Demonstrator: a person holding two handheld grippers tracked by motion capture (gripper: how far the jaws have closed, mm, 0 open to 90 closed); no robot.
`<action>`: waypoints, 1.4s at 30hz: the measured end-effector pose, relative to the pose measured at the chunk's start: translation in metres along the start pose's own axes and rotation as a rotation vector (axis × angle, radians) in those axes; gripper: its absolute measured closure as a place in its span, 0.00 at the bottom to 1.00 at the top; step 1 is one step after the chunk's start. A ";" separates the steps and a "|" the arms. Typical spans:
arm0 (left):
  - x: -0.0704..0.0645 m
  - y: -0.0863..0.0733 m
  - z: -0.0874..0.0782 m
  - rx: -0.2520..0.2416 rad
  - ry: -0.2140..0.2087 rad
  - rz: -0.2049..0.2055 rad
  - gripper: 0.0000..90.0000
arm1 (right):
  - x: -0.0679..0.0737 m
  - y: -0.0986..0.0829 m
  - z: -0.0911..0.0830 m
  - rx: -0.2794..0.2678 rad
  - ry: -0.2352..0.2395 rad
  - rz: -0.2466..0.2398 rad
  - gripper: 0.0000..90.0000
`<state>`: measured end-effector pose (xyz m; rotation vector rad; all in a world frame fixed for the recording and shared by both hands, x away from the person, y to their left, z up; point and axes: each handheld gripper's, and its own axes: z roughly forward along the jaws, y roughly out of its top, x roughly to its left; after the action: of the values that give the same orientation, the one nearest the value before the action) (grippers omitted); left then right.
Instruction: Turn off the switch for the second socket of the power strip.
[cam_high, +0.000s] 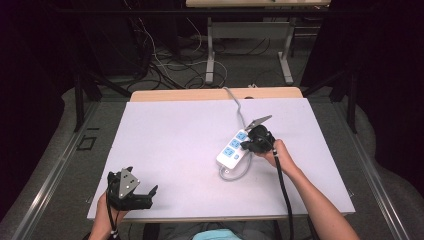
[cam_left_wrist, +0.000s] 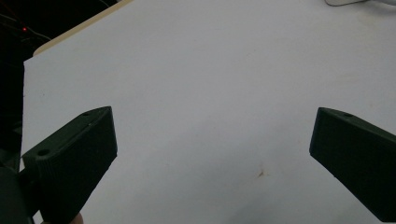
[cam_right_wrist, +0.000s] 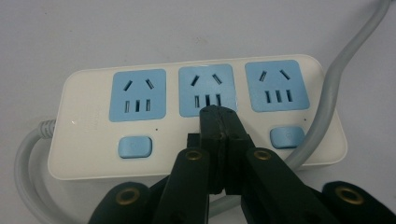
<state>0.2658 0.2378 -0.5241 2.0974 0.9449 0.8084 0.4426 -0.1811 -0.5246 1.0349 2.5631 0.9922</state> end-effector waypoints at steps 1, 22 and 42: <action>0.000 0.000 0.000 0.000 -0.001 0.000 0.01 | 0.000 0.000 0.000 0.001 -0.001 -0.001 1.00; 0.000 0.000 -0.001 0.002 -0.002 0.001 0.01 | -0.001 -0.001 0.000 -0.003 -0.002 -0.002 1.00; 0.000 0.000 -0.001 0.003 -0.002 0.002 0.01 | -0.001 -0.002 0.001 -0.005 0.000 0.000 1.00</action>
<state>0.2652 0.2380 -0.5235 2.1019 0.9440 0.8057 0.4428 -0.1821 -0.5262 1.0330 2.5595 0.9985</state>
